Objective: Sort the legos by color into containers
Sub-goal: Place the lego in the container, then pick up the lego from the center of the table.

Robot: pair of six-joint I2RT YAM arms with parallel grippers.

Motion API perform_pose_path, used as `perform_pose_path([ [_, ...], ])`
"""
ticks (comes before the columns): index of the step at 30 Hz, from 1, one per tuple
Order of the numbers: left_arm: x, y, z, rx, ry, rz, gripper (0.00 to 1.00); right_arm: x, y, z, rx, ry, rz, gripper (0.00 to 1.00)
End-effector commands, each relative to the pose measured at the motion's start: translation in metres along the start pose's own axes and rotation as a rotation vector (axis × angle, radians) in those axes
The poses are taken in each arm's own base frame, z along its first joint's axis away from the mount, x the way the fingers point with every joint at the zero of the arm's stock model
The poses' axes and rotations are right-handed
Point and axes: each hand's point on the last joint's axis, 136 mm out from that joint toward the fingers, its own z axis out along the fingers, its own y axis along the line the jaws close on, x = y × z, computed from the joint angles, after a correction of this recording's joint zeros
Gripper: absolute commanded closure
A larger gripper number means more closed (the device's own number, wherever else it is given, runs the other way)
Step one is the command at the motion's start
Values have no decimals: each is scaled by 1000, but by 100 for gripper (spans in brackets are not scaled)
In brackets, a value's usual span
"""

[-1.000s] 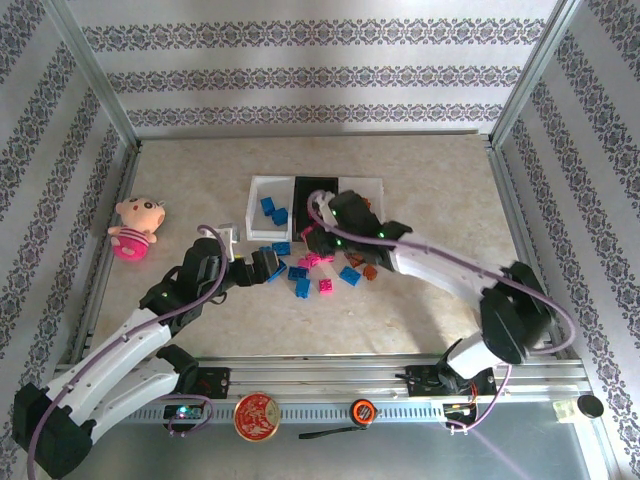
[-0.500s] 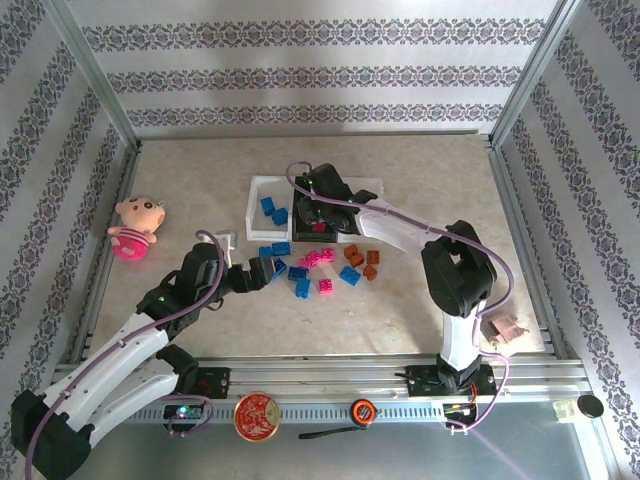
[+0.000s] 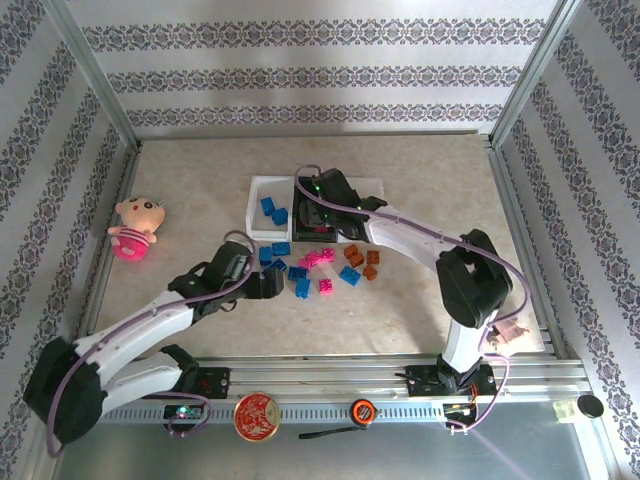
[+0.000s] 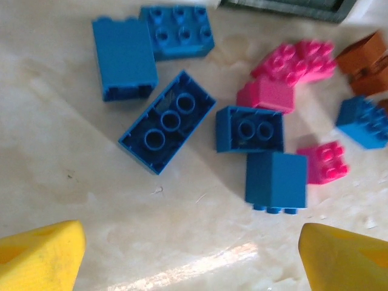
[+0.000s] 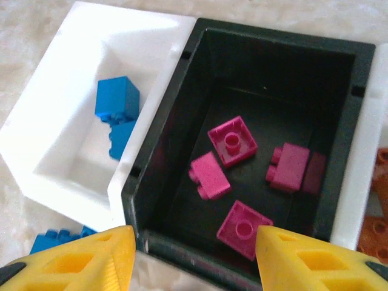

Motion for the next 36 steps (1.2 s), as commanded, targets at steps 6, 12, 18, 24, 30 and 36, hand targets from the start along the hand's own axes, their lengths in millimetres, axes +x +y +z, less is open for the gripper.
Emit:
perform_pose_path([
  [6,-27,-18,29,-66,-50,166,16,20,7,-36,-70,-44,20,44],
  [12,-35,1,47,-172,-43,186,28,27,1,-51,-80,-67,36,44],
  [18,-37,6,58,-201,-17,207,30,28,-3,-59,-69,-84,38,44],
  [24,-40,13,61,-250,-13,227,35,26,-7,-64,-60,-99,37,44],
  [30,-45,10,51,-236,-45,230,36,28,-9,-64,-55,-97,39,44],
  [36,-40,14,52,-250,-22,242,37,29,-9,-62,-62,-94,47,44],
])
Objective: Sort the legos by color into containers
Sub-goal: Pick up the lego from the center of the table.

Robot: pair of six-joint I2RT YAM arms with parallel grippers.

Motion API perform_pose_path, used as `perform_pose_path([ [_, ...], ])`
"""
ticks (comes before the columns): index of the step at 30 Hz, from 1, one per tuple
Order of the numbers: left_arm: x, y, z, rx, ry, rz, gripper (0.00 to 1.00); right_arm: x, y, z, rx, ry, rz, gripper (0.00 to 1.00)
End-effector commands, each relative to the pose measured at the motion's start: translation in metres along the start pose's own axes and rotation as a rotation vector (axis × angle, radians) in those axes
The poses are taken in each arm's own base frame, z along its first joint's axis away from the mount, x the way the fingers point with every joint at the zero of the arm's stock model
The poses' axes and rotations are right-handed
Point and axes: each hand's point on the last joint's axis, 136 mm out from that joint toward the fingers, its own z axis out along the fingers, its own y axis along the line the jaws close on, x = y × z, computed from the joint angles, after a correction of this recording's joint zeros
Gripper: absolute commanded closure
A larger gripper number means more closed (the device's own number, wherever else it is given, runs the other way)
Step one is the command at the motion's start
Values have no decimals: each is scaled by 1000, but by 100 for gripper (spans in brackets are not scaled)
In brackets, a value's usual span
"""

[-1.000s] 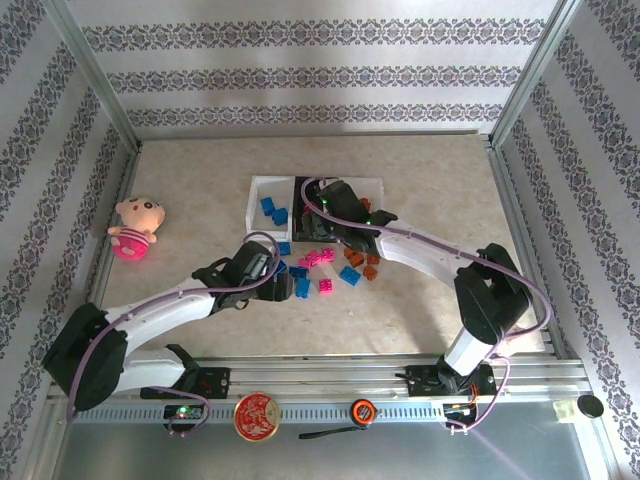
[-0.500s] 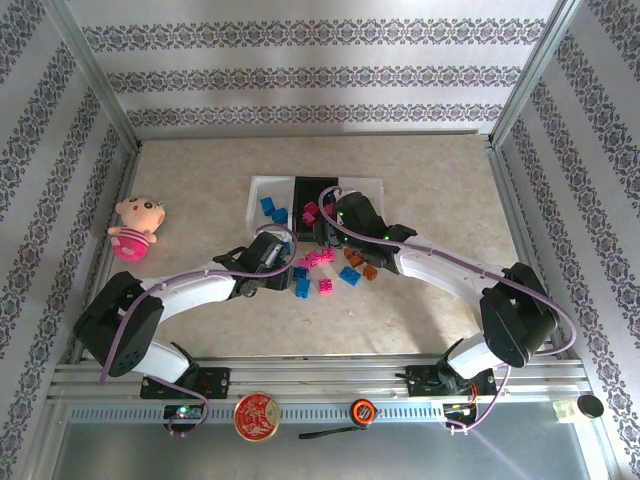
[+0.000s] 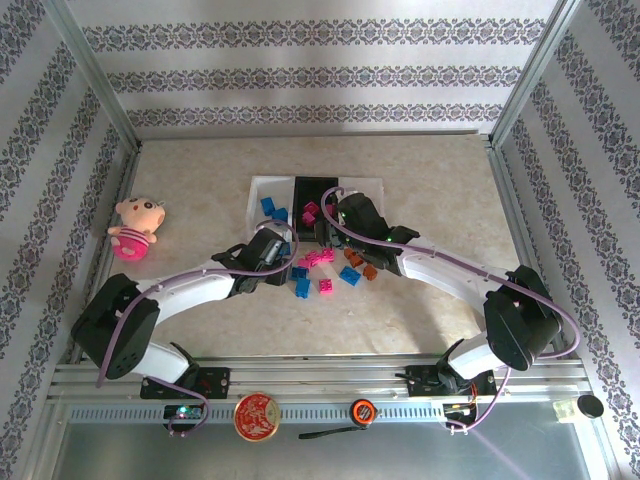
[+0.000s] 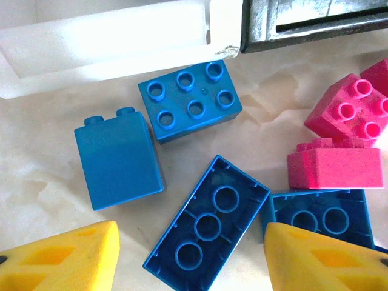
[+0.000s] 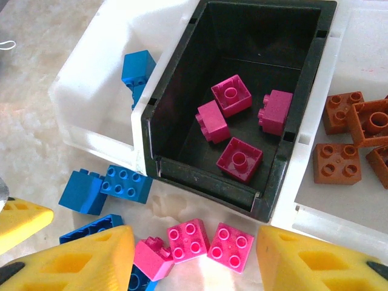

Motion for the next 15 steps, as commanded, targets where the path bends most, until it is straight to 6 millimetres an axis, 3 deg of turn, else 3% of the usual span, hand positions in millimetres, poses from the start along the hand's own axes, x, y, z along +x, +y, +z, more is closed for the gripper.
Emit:
perform_pose_path([
  [1,3,8,4,-38,18,27,37,-5,-2,-4,3,-32,25,44],
  [12,11,5,24,-50,66,43,36,-6,-8,-10,13,-43,31,44],
  [15,13,5,28,-52,75,47,41,-7,-9,-10,16,-46,35,44],
])
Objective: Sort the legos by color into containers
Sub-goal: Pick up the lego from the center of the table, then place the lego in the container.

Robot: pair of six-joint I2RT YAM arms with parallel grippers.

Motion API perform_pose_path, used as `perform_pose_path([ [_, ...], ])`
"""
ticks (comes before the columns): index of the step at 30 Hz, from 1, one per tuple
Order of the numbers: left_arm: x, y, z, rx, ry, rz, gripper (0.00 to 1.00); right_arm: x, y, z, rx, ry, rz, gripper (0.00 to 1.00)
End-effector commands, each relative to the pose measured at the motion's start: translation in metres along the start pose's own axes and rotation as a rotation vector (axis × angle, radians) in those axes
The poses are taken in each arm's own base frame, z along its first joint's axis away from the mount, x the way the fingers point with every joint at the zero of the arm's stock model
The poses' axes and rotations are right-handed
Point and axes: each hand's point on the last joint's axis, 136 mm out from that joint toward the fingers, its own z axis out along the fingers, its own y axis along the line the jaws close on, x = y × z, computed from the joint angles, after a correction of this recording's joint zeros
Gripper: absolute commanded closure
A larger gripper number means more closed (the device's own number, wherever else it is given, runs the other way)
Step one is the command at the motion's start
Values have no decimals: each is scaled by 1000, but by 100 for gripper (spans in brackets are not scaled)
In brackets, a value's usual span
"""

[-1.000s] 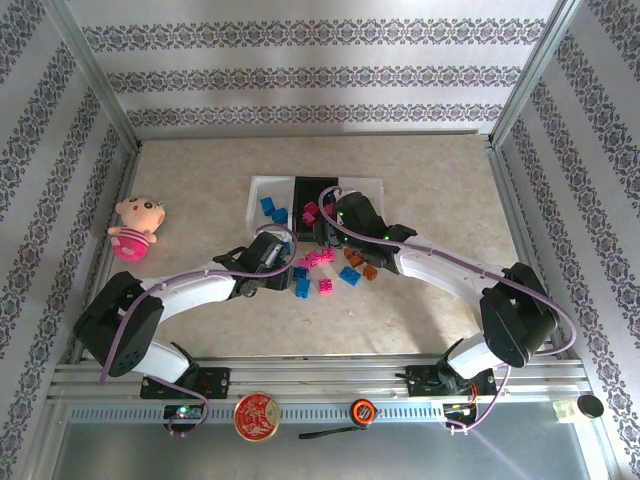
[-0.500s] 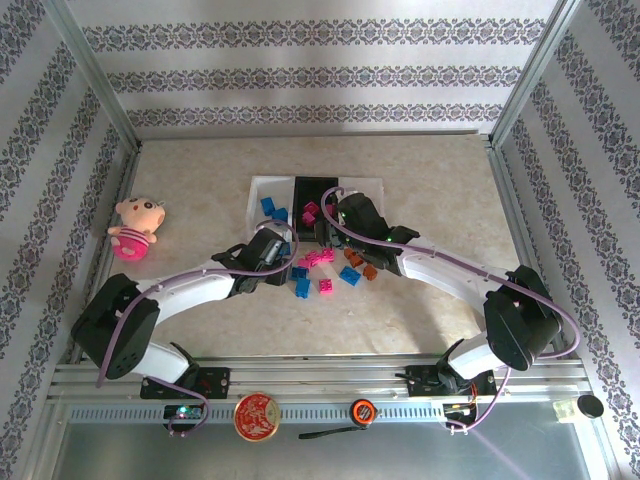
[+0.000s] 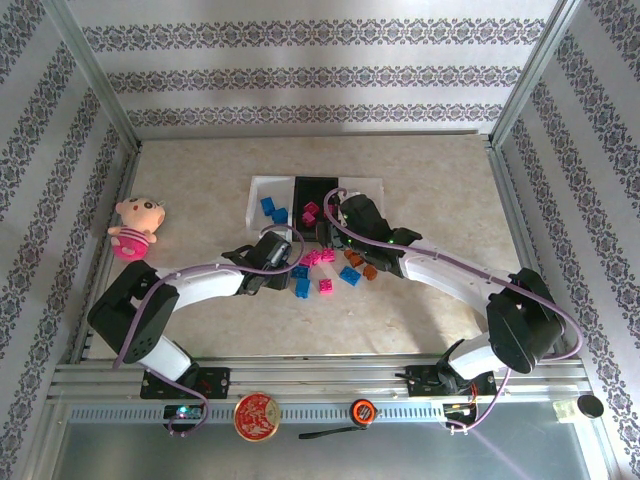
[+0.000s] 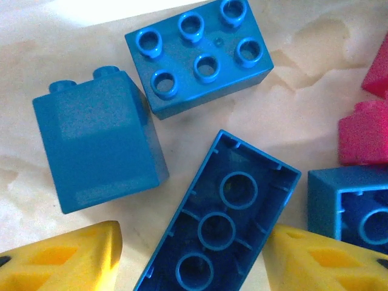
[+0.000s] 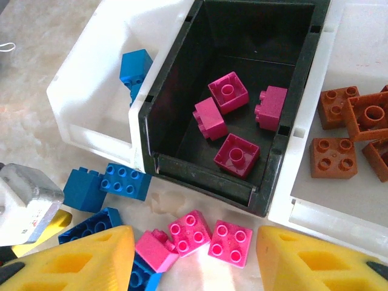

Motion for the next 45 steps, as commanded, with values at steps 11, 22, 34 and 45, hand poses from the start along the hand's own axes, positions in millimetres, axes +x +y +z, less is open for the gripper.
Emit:
perform_pose_path([
  [11,-3,-7,-8,44,-16,-3,63,-9,-10,-8,13,-49,26,44],
  [22,-29,-23,-92,240,-173,-130,74,4,-18,-12,10,-41,42,44],
  [34,-157,17,-58,187,-245,-286,76,34,-24,-20,0,-1,52,45],
  [45,-197,33,-9,118,-212,-318,59,77,-6,-40,-127,102,-7,42],
])
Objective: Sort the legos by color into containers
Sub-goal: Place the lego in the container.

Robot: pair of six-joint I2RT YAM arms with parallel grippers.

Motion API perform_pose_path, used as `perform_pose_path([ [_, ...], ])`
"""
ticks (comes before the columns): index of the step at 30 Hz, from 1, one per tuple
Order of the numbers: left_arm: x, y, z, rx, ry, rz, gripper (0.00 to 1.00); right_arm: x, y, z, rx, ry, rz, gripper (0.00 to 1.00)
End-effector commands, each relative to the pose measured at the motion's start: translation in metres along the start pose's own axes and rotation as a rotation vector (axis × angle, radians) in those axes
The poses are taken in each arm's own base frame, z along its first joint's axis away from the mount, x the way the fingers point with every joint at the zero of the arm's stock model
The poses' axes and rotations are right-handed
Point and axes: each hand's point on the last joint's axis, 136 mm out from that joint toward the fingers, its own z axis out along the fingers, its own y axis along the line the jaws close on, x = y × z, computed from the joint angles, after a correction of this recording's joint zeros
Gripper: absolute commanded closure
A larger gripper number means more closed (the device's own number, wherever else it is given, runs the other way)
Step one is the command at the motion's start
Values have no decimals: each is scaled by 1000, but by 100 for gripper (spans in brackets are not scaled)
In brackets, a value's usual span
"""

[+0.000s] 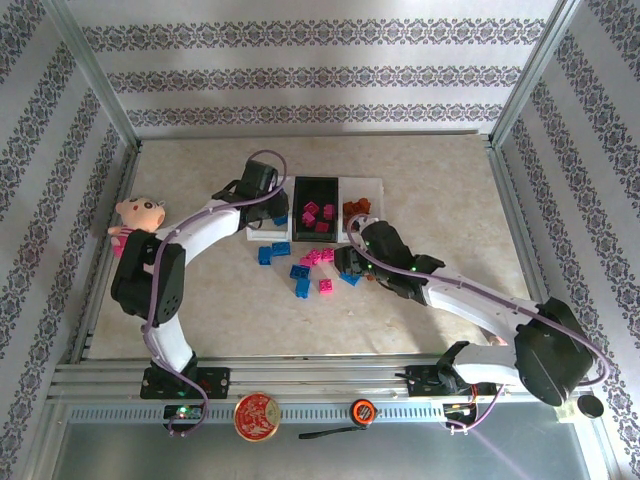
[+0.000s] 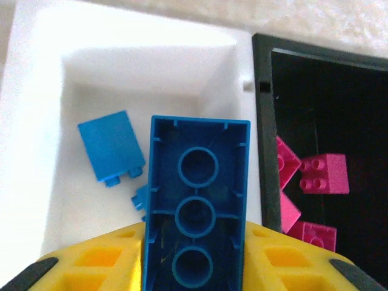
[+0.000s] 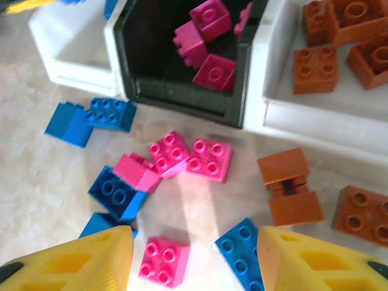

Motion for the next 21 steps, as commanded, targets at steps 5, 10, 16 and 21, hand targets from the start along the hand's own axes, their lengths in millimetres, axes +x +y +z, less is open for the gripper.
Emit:
perform_pose_path([
  [5,-30,-13,-10,31,-43,2,40,41,21,-12,-110,123,-67,39],
  [10,-32,-37,-51,169,-105,-36,12,60,18,-12,-90,184,-89,39],
  [16,11,-63,-99,310,-107,1,0,74,14,-5,-40,252,-132,37],
  [21,60,-52,-123,367,-103,-22,0,79,28,7,-42,278,-174,36],
])
